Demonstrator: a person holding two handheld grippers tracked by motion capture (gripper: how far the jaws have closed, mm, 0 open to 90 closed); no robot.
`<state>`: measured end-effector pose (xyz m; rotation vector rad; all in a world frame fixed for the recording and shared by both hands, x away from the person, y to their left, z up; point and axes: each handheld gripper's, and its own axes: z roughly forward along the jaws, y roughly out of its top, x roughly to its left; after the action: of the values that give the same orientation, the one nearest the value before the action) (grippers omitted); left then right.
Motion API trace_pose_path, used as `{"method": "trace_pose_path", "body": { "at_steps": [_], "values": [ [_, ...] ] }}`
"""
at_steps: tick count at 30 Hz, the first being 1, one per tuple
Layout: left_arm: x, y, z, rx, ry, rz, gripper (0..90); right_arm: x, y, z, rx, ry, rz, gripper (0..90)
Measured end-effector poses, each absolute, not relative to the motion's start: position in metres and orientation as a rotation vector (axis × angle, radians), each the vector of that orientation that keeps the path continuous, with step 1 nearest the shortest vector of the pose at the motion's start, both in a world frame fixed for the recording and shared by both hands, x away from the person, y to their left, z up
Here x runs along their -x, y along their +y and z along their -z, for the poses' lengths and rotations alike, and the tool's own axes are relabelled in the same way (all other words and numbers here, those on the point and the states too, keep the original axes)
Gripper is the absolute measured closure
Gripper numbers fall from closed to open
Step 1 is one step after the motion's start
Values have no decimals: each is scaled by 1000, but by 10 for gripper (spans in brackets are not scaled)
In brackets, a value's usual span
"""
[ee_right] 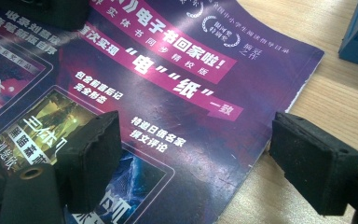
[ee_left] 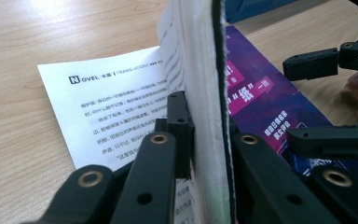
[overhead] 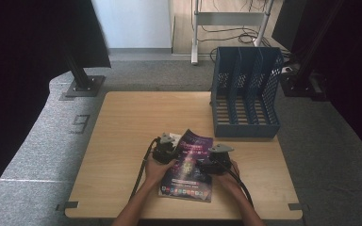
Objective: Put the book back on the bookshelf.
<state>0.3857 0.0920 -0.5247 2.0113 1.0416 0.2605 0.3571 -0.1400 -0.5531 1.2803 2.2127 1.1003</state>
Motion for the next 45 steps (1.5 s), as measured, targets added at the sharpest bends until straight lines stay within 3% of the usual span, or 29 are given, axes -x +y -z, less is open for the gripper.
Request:
{"method": "trace_pose_path", "body": {
  "at_steps": [4, 17, 45],
  "values": [
    [-389, 91, 527, -2025, 1064, -242, 789, -357, -140, 553, -1280, 2212, -1100, 165],
    [-383, 92, 524, -1974, 1009, -255, 866, -357, -141, 553, -1283, 2216, -1105, 169],
    [-355, 94, 492, -1882, 842, -324, 872, -360, -153, 538, -1324, 2155, -1210, 197]
  ]
}}
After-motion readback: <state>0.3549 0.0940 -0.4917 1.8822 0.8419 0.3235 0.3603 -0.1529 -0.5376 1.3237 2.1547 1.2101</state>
